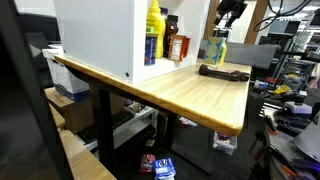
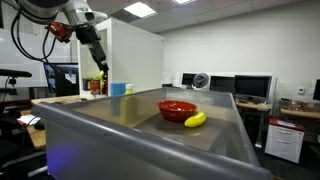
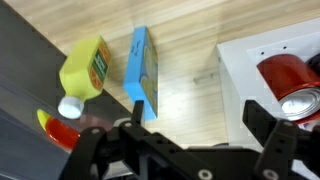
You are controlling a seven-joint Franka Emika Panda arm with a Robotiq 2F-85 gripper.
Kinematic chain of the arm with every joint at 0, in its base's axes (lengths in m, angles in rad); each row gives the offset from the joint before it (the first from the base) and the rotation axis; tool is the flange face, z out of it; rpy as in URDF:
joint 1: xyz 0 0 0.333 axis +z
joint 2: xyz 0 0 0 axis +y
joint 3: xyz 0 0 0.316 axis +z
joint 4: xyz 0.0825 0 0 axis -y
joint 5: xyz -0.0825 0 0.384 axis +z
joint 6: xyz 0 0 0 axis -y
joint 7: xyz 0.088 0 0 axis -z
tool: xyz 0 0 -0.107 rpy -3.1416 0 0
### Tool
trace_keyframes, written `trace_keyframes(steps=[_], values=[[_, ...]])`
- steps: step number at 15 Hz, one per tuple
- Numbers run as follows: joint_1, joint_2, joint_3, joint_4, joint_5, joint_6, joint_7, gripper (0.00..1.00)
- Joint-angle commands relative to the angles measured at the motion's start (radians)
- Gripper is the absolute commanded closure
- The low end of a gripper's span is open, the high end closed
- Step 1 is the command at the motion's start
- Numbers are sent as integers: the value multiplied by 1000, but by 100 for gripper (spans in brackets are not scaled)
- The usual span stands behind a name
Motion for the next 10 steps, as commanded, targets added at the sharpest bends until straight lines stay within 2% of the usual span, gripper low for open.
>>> trace_keyframes(steps=[1, 6, 10], values=[[-5, -97, 68, -11, 48, -201, 169, 0], [30, -102, 117, 0, 137, -359, 288, 0], [88, -19, 126, -15, 195, -387, 236, 0]])
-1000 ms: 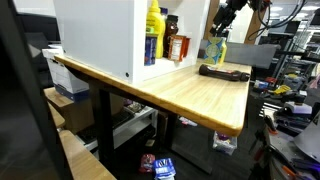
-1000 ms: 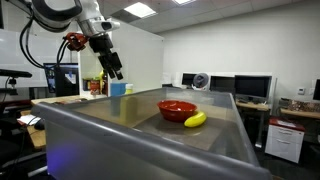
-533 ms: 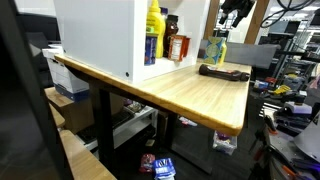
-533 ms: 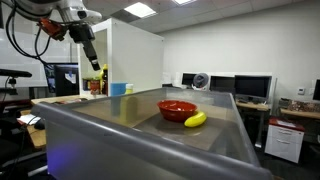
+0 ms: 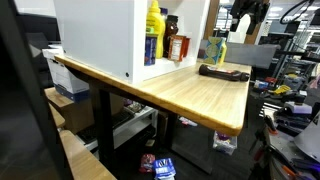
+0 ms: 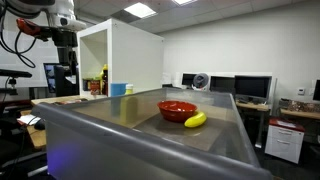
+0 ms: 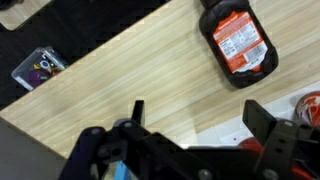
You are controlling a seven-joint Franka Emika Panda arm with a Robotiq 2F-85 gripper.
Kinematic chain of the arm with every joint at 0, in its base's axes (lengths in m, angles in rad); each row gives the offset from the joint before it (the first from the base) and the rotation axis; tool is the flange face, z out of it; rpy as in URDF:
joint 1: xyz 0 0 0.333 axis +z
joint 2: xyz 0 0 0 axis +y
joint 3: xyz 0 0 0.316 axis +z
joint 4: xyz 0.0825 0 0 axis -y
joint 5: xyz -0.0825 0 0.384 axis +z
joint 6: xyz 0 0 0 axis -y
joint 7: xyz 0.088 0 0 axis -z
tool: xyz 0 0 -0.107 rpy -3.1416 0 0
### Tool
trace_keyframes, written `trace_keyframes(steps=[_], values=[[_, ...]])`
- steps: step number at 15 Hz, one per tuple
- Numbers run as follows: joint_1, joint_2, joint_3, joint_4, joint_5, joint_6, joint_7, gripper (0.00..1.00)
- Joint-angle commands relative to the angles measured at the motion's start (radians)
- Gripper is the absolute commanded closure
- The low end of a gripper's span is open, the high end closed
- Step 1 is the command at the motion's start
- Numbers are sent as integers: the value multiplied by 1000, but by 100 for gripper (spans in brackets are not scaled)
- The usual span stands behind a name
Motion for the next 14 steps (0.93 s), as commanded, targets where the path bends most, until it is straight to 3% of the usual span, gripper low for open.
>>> trace_keyframes(steps=[1, 6, 14], values=[[64, 104, 15, -17, 55, 0, -47, 0], [168, 235, 20, -40, 76, 11, -153, 0], [238, 297, -33, -57, 76, 36, -402, 0]])
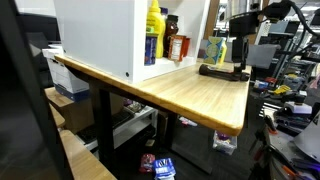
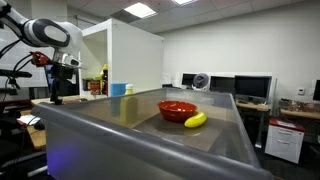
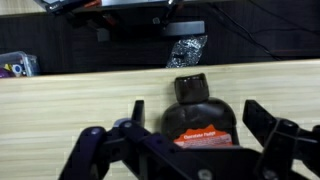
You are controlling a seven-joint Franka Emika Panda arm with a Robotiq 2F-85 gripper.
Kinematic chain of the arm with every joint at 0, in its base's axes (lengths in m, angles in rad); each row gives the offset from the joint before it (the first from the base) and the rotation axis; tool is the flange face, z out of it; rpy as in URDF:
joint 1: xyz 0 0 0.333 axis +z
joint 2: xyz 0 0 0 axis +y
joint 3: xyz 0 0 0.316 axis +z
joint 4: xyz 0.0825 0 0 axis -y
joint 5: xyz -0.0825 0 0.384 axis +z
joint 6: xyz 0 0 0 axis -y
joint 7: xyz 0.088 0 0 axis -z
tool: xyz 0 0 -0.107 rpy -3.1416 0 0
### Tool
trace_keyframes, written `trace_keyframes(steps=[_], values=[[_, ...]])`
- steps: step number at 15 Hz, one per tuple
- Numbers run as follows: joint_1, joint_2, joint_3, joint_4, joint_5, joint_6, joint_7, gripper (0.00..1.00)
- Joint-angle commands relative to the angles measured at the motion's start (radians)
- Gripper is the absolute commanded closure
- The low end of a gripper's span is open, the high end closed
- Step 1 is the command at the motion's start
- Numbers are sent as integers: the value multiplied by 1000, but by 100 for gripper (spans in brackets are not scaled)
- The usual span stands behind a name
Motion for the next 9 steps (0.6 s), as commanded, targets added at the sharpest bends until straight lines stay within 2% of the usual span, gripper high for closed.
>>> trace_keyframes(steps=[1, 9], values=[[25, -4, -42, -16, 30, 32, -147, 0], [27, -19, -120, -43, 30, -6, -342, 0]])
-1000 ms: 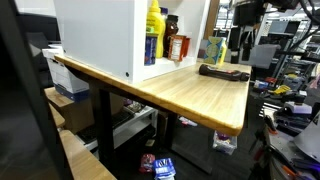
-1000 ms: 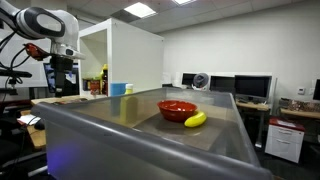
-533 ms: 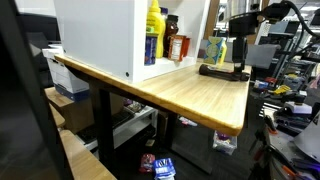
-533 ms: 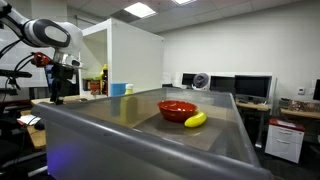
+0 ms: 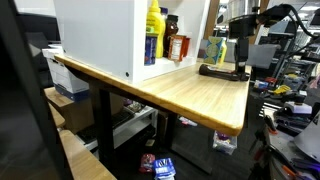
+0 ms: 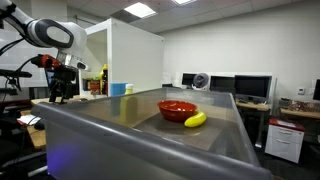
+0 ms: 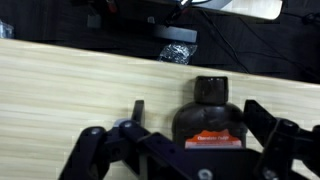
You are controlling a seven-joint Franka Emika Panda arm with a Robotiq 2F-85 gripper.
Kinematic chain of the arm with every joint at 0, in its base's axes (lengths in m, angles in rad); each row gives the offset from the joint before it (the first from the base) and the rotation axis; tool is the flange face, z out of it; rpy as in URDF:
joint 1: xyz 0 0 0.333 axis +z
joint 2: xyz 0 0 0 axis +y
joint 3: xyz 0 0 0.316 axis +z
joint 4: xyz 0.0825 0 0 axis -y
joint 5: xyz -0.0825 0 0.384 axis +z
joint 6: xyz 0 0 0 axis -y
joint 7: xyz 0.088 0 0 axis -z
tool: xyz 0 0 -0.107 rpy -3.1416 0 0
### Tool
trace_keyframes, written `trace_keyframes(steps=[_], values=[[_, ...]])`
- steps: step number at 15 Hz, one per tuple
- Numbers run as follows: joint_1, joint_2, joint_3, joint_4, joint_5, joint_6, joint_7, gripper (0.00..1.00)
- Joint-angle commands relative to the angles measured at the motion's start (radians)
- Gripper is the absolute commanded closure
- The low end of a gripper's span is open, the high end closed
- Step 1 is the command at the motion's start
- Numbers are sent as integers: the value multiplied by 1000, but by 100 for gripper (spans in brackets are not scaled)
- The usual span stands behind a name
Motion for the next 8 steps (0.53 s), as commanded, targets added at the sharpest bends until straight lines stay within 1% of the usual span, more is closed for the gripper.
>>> trace_keyframes(steps=[1, 2, 6, 8], values=[[9, -30, -29, -39, 38, -10, -93, 0], [10, -36, -37, -55, 50, -6, -115, 0], [26, -67, -38, -106, 136, 13, -125, 0], [32, -109, -29, -143, 141, 80, -141, 0]])
